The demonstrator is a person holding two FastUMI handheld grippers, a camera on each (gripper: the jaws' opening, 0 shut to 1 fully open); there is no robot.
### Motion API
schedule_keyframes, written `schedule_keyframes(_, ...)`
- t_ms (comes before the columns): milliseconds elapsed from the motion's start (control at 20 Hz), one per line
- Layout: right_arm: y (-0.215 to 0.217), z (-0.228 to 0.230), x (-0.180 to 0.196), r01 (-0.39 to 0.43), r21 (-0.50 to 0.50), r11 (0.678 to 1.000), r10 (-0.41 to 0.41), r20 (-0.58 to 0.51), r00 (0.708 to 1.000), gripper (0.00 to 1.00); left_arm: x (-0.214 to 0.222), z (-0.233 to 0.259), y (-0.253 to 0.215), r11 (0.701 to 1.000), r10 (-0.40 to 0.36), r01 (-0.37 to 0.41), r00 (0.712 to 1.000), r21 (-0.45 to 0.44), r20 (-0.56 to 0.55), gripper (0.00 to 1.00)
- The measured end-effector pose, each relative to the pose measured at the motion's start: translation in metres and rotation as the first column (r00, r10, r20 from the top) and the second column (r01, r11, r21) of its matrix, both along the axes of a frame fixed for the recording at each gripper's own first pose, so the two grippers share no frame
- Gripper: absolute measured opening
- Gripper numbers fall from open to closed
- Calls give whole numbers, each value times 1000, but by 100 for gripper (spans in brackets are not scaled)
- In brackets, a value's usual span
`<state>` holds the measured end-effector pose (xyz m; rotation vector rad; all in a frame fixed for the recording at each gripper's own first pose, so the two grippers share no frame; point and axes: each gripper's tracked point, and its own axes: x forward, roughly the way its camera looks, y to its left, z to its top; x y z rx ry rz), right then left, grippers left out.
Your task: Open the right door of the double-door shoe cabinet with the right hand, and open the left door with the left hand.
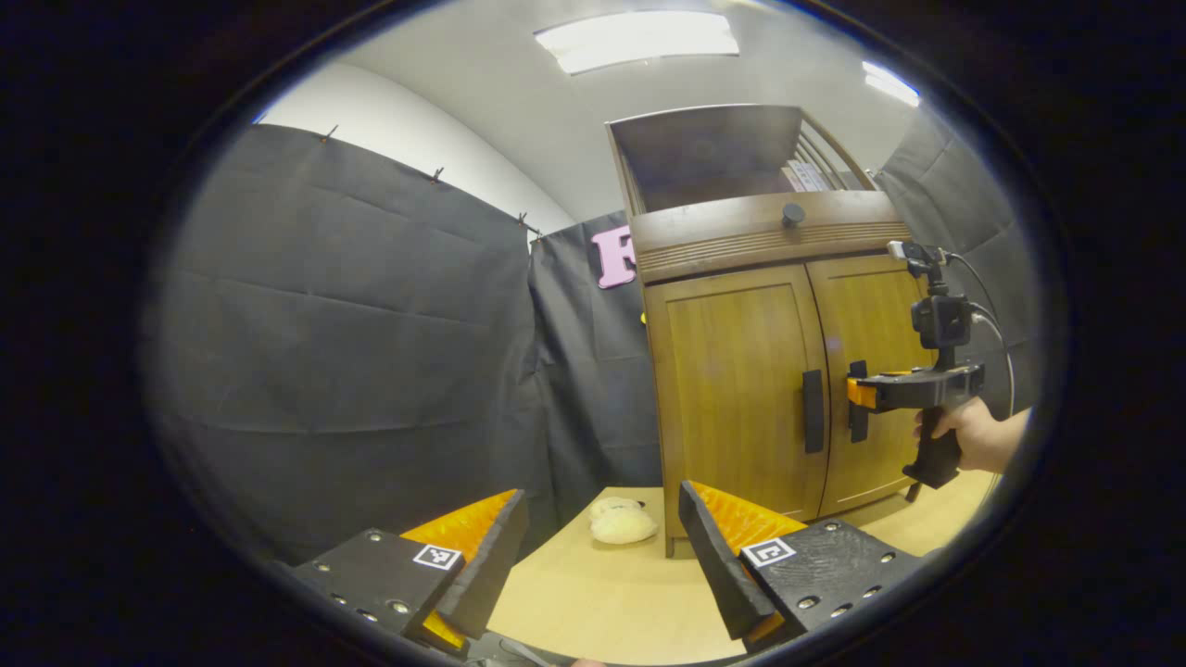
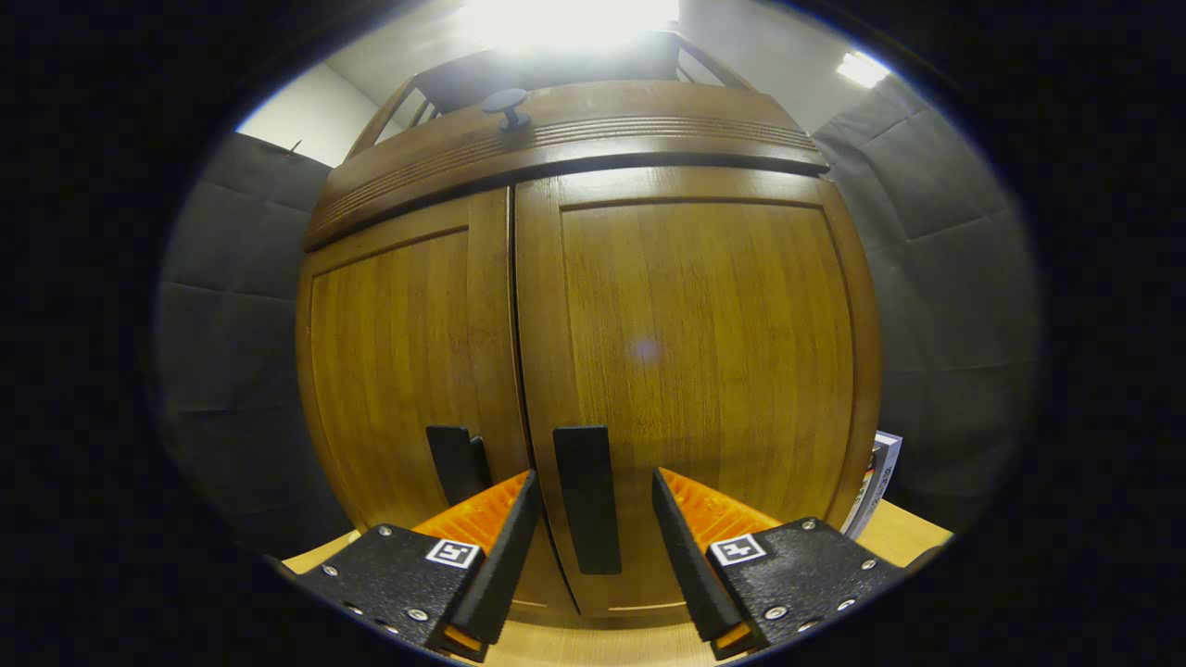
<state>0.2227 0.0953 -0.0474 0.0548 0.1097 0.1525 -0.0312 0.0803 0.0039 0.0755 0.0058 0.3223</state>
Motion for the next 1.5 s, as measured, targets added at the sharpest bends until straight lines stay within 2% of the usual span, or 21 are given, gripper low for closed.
schedule_keyframes(150, 3, -7, 9, -7, -8, 1000, 7, -21, 1000, 53, 0, 1, 1, 1000, 2, -2, 1000, 4, 3, 93)
schedule_keyframes(350, 6, -15, 19, -1, -39, 999, 0, -40, 999, 38, 0, 1, 0, 1000, 6, -6, 1000, -1, 1, 94)
schedule_keyframes(650, 5, -20, 22, 17, -16, 1000, -18, -67, 998, 37, 1, 1, -1, 1000, -19, 19, 1000, -10, 13, 93)
schedule_keyframes(800, 6, -20, 20, 4, -20, 1000, -6, -86, 996, 26, 2, 1, -2, 999, -35, 36, 999, -12, 20, 94)
schedule_keyframes(1050, 8, -17, 16, -22, -3, 1000, 21, -90, 996, 24, 3, 2, -4, 998, -56, 56, 998, -8, 30, 94)
schedule_keyframes(1150, 4, -18, 4, -30, 7, 1000, 30, -89, 996, 27, 3, 4, -6, 997, -74, 74, 997, -6, 32, 94)
schedule_keyframes(1300, -3, -7, -16, -43, 0, 999, 43, -88, 995, 24, 6, 3, -7, 995, -104, 104, 994, 4, 41, 94)
schedule_keyframes(1350, -3, -4, -21, -46, 2, 999, 46, -92, 995, 25, 8, 3, -8, 994, -114, 113, 993, 5, 44, 94)
schedule_keyframes(1400, -4, -3, -24, -47, 5, 999, 48, -96, 994, 25, 8, 4, -8, 992, -124, 124, 991, 5, 46, 100)
schedule_keyframes(1500, -8, -4, -33, -53, 1, 999, 53, -93, 994, 25, 9, 3, -9, 989, -145, 145, 988, 6, 48, 100)
